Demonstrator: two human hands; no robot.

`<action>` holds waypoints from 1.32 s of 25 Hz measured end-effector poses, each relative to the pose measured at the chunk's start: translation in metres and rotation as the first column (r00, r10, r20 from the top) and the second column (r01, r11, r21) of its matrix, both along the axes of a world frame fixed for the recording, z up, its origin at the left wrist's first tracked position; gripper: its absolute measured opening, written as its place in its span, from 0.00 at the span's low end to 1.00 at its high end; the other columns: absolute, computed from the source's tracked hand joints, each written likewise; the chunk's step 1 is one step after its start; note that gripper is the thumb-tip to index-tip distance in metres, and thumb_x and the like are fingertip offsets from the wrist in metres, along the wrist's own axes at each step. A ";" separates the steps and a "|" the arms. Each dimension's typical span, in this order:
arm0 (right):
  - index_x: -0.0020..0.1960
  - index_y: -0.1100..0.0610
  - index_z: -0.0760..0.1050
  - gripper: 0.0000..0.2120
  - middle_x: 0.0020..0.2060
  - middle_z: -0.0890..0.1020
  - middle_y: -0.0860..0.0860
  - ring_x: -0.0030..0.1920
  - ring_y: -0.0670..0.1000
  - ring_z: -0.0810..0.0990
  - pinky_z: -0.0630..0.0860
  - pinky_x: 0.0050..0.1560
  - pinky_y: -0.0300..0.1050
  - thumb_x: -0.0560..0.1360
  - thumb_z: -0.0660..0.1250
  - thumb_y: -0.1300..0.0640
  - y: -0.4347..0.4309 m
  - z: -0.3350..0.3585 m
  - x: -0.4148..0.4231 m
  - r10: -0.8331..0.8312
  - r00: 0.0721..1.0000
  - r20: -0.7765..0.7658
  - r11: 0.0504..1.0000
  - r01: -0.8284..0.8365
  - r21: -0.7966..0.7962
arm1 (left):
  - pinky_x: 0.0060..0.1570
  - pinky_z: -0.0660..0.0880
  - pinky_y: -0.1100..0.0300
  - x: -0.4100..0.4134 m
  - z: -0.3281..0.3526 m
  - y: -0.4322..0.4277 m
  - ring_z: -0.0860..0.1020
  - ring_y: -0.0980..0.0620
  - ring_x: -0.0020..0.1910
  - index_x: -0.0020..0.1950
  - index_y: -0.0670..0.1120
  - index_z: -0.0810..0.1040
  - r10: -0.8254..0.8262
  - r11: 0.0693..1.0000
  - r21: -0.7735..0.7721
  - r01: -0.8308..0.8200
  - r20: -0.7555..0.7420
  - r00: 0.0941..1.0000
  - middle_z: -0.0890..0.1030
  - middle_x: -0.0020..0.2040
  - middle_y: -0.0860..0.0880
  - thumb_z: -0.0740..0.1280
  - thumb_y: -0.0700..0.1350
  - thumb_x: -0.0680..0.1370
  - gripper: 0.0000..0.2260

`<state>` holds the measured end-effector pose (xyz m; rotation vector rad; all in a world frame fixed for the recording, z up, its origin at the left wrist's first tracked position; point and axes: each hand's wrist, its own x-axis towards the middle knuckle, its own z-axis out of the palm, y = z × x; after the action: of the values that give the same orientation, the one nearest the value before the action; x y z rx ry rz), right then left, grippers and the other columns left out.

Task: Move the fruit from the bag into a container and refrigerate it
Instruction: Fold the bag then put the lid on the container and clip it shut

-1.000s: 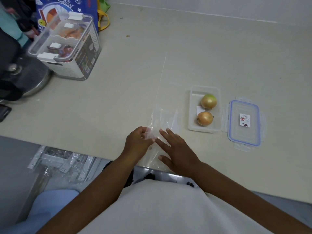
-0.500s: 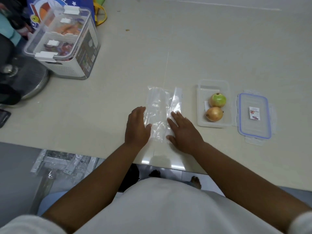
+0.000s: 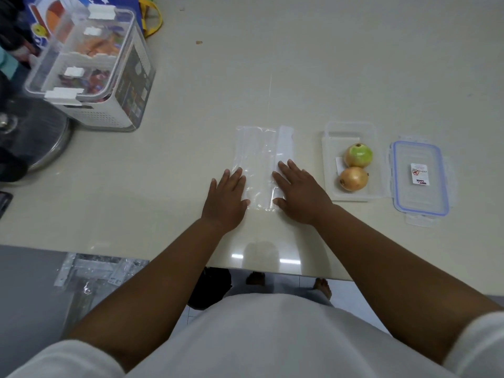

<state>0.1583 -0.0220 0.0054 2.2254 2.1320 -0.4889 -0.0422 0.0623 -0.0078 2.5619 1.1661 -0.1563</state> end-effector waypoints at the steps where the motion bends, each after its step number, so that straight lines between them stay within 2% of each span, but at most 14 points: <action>1: 0.77 0.58 0.56 0.32 0.79 0.53 0.57 0.79 0.58 0.48 0.55 0.76 0.57 0.79 0.61 0.47 -0.004 0.005 0.000 -0.006 1.000 -0.025 0.999 0.007 0.037 | 0.74 0.51 0.42 0.000 0.001 -0.003 0.51 0.42 0.78 0.76 0.43 0.59 0.011 1.000 -0.001 -0.011 0.022 1.000 0.54 0.80 0.46 0.61 0.50 0.80 0.27; 6: 0.74 0.62 0.65 0.28 0.76 0.64 0.59 0.77 0.59 0.57 0.58 0.75 0.52 0.78 0.65 0.52 -0.056 0.030 0.007 -0.086 0.978 -0.190 0.959 0.132 0.250 | 0.75 0.53 0.42 0.018 0.019 -0.026 0.56 0.39 0.77 0.73 0.40 0.67 0.067 0.993 0.084 -0.085 0.204 0.977 0.63 0.77 0.40 0.64 0.48 0.79 0.24; 9: 0.71 0.60 0.69 0.24 0.71 0.71 0.58 0.74 0.59 0.66 0.64 0.72 0.52 0.78 0.65 0.52 -0.109 0.040 0.037 -0.192 0.943 -0.272 0.910 0.275 0.312 | 0.71 0.63 0.46 0.063 0.040 -0.050 0.66 0.38 0.72 0.68 0.38 0.72 0.059 0.994 0.067 -0.091 0.382 0.922 0.72 0.70 0.39 0.66 0.45 0.78 0.21; 12: 0.67 0.59 0.72 0.21 0.64 0.76 0.57 0.66 0.58 0.73 0.69 0.66 0.49 0.77 0.66 0.53 -0.157 0.043 0.089 -0.367 0.874 -0.320 0.820 0.466 0.333 | 0.61 0.71 0.53 0.129 0.059 -0.087 0.74 0.41 0.61 0.64 0.39 0.75 -0.017 1.000 0.013 0.012 0.503 0.864 0.77 0.61 0.40 0.66 0.44 0.77 0.17; 14: 0.65 0.59 0.74 0.19 0.61 0.78 0.58 0.63 0.59 0.74 0.69 0.63 0.47 0.76 0.67 0.55 -0.180 0.042 0.132 -0.528 0.765 -0.369 0.700 0.638 0.321 | 0.57 0.72 0.53 0.177 0.067 -0.117 0.77 0.41 0.57 0.63 0.39 0.76 -0.110 0.989 -0.029 0.148 0.531 0.840 0.79 0.57 0.40 0.67 0.44 0.77 0.16; 17: 0.66 0.60 0.73 0.20 0.62 0.77 0.60 0.63 0.60 0.75 0.71 0.63 0.50 0.76 0.67 0.55 -0.194 0.036 0.192 -0.735 0.543 -0.406 0.524 0.835 0.168 | 0.57 0.71 0.53 0.241 0.064 -0.154 0.77 0.41 0.58 0.64 0.39 0.75 -0.194 0.952 -0.123 0.280 0.465 0.864 0.79 0.57 0.39 0.66 0.44 0.77 0.17; 20: 0.69 0.60 0.70 0.24 0.64 0.75 0.61 0.65 0.60 0.73 0.69 0.65 0.50 0.76 0.66 0.52 -0.191 0.028 0.243 -0.845 0.398 -0.356 0.427 0.904 -0.003 | 0.63 0.68 0.50 0.299 0.054 -0.174 0.72 0.39 0.64 0.68 0.39 0.70 -0.149 0.944 -0.234 0.233 0.327 0.933 0.73 0.64 0.38 0.65 0.45 0.78 0.20; 24: 0.66 0.63 0.71 0.26 0.63 0.76 0.61 0.65 0.60 0.73 0.71 0.61 0.49 0.74 0.69 0.49 -0.179 0.021 0.279 -0.878 0.375 -0.299 0.426 0.896 -0.127 | 0.71 0.59 0.48 0.352 0.038 -0.168 0.59 0.35 0.73 0.71 0.38 0.63 0.098 0.955 -0.286 -0.074 0.069 0.993 0.60 0.73 0.35 0.66 0.49 0.77 0.27; 26: 0.62 0.64 0.73 0.25 0.61 0.77 0.61 0.61 0.60 0.76 0.71 0.53 0.46 0.72 0.71 0.49 -0.174 0.018 0.287 -0.879 0.375 -0.296 0.431 0.890 -0.152 | 0.69 0.61 0.48 0.366 0.034 -0.162 0.61 0.36 0.71 0.71 0.39 0.62 0.222 0.932 -0.285 -0.224 -0.039 0.974 0.61 0.72 0.35 0.66 0.50 0.76 0.28; 28: 0.58 0.64 0.75 0.25 0.58 0.79 0.60 0.55 0.59 0.77 0.67 0.46 0.43 0.71 0.73 0.48 -0.171 0.016 0.293 -0.881 0.358 -0.309 0.425 0.886 -0.183 | 0.63 0.67 0.49 0.375 0.034 -0.161 0.65 0.37 0.67 0.70 0.41 0.62 0.311 0.911 -0.271 -0.312 -0.047 0.949 0.65 0.68 0.37 0.67 0.48 0.75 0.27; 30: 0.57 0.65 0.75 0.25 0.56 0.81 0.60 0.53 0.59 0.78 0.69 0.45 0.44 0.70 0.73 0.46 -0.173 0.013 0.298 -0.885 0.333 -0.325 0.413 0.885 -0.216 | 0.60 0.69 0.49 0.379 0.036 -0.160 0.68 0.37 0.64 0.68 0.42 0.63 0.405 0.871 -0.306 -0.384 0.006 0.914 0.68 0.65 0.38 0.68 0.45 0.75 0.25; 33: 0.59 0.65 0.77 0.28 0.57 0.81 0.60 0.55 0.60 0.79 0.74 0.56 0.50 0.69 0.75 0.46 -0.183 0.013 0.309 -0.873 0.209 -0.440 0.359 0.887 -0.290 | 0.56 0.71 0.51 0.373 0.043 -0.154 0.73 0.38 0.62 0.66 0.40 0.66 0.513 0.794 -0.426 -0.434 0.086 0.854 0.73 0.63 0.38 0.71 0.45 0.74 0.25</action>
<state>0.4673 -0.2053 0.0179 3.4609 0.5094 -1.2114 0.3312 -0.0922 0.0351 1.8240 1.4860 -0.0106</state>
